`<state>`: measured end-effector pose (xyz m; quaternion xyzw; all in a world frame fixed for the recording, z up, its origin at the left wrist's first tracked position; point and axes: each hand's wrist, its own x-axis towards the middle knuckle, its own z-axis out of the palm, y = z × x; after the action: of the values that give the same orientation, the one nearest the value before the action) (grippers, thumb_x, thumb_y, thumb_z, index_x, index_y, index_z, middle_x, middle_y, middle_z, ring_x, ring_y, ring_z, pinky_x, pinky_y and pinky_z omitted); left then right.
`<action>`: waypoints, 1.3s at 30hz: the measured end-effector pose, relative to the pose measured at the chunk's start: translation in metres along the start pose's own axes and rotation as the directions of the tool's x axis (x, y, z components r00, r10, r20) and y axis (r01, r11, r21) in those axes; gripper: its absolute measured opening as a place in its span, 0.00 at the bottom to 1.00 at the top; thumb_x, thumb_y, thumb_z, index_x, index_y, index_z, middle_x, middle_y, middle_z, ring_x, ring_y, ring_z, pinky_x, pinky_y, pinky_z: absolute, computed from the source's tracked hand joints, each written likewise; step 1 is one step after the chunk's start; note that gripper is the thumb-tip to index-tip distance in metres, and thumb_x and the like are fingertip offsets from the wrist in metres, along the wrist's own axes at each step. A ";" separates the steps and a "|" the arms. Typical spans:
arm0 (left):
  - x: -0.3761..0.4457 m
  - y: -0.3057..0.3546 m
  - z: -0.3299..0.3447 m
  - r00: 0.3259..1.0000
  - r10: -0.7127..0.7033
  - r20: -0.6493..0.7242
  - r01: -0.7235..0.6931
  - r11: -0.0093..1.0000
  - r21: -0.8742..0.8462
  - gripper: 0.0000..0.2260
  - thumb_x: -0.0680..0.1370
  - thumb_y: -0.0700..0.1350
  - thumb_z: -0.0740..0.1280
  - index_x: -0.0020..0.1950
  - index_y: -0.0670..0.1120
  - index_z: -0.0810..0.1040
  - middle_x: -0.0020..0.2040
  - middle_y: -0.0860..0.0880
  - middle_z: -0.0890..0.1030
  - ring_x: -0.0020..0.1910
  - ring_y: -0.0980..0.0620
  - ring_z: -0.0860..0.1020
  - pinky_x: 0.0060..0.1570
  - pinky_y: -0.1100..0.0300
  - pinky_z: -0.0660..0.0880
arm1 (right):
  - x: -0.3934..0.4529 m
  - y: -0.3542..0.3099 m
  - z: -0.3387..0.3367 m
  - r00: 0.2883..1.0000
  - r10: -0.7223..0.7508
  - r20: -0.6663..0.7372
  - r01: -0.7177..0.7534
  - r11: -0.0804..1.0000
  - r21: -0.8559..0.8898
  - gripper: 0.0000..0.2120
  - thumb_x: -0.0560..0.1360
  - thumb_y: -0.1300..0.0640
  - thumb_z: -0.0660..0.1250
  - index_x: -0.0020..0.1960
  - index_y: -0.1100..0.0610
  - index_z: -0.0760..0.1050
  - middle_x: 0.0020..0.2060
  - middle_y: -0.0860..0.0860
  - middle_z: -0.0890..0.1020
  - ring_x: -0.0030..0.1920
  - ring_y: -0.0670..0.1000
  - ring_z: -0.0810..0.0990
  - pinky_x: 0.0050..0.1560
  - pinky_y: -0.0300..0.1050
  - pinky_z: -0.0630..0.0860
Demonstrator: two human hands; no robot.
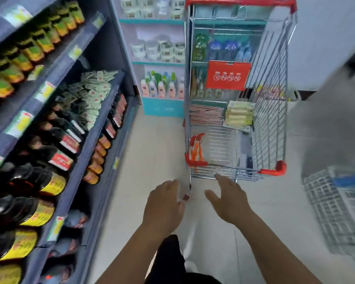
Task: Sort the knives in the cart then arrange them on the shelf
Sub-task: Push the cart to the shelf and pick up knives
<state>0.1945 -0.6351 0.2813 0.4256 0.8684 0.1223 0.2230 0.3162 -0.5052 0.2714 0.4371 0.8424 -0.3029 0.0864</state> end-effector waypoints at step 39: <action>0.387 0.037 0.173 0.897 -0.401 0.186 0.401 0.915 0.040 0.35 0.76 0.44 0.66 0.77 0.52 0.50 0.73 0.47 0.62 0.67 0.46 0.67 0.64 0.53 0.69 | 0.365 0.207 0.015 0.829 0.531 0.176 -0.555 0.820 0.139 0.34 0.74 0.51 0.67 0.75 0.58 0.57 0.67 0.59 0.71 0.65 0.60 0.71 0.60 0.49 0.71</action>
<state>0.0971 -0.3015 0.0360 0.2477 0.9120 0.0321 0.3254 0.2575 -0.1747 0.0195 0.6445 0.6437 -0.3699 0.1831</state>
